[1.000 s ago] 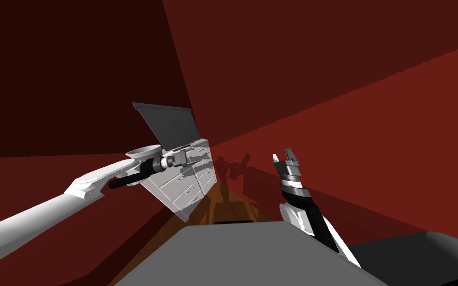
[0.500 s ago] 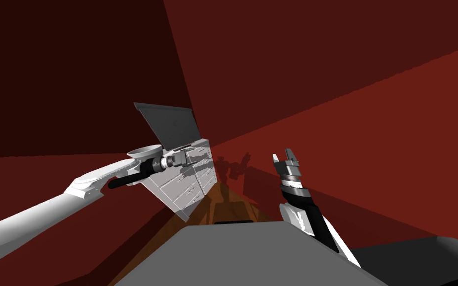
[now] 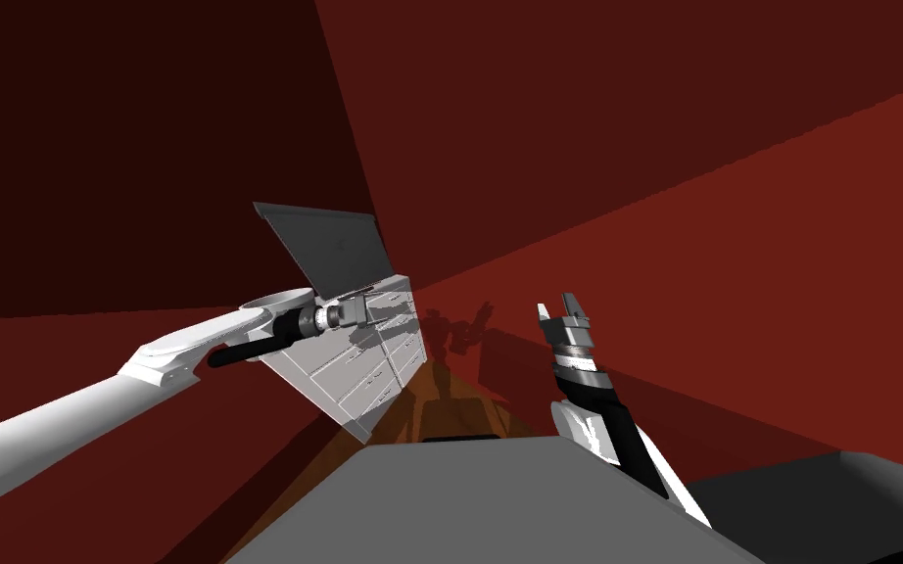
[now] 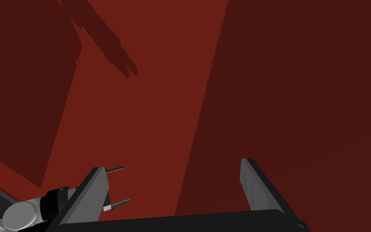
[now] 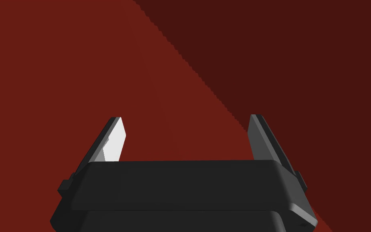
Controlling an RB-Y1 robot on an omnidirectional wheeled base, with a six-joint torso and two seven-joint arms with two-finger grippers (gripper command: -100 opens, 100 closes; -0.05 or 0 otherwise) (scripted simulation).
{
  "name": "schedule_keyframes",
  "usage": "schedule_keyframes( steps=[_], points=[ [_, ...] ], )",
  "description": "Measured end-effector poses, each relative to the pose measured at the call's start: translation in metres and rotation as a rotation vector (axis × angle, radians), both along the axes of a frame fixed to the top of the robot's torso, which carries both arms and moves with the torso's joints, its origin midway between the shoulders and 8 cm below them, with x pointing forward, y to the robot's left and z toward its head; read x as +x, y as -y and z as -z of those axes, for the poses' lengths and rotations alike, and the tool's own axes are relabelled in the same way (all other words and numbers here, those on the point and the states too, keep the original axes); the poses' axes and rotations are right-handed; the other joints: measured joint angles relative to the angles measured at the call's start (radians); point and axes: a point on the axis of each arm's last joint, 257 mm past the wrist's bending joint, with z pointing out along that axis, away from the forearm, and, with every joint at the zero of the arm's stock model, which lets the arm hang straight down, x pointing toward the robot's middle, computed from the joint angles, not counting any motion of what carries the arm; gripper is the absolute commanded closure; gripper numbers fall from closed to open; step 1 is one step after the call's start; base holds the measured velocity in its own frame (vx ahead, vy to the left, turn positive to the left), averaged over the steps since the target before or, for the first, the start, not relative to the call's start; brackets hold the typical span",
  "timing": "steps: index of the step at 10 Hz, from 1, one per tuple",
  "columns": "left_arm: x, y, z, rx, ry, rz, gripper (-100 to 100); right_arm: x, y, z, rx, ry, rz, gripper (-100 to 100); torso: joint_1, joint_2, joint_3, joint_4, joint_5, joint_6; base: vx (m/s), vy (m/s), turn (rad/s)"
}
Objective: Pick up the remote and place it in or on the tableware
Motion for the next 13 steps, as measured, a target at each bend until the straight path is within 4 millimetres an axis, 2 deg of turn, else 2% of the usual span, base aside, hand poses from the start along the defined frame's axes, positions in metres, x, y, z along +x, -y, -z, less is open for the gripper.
schedule_keyframes(
  steps=[6, 13],
  points=[
    [-0.010, 0.004, -0.020, 0.278, 0.158, 0.116, -100, 0.000, 0.000, 0.000, 0.000, 0.000, 0.000, 0, 0.003, 0.000, 0.000, 0.000, 0.001, 0.000, 0.029, 0.116, -0.108],
    [-0.023, 0.008, -0.041, 0.596, 0.328, 0.275, -100, 0.000, 0.000, 0.000, 0.000, 0.000, 0.000, 0, 0.003, -0.001, 0.000, 0.000, 0.001, 0.000, 0.021, 0.091, -0.079]
  ],
)
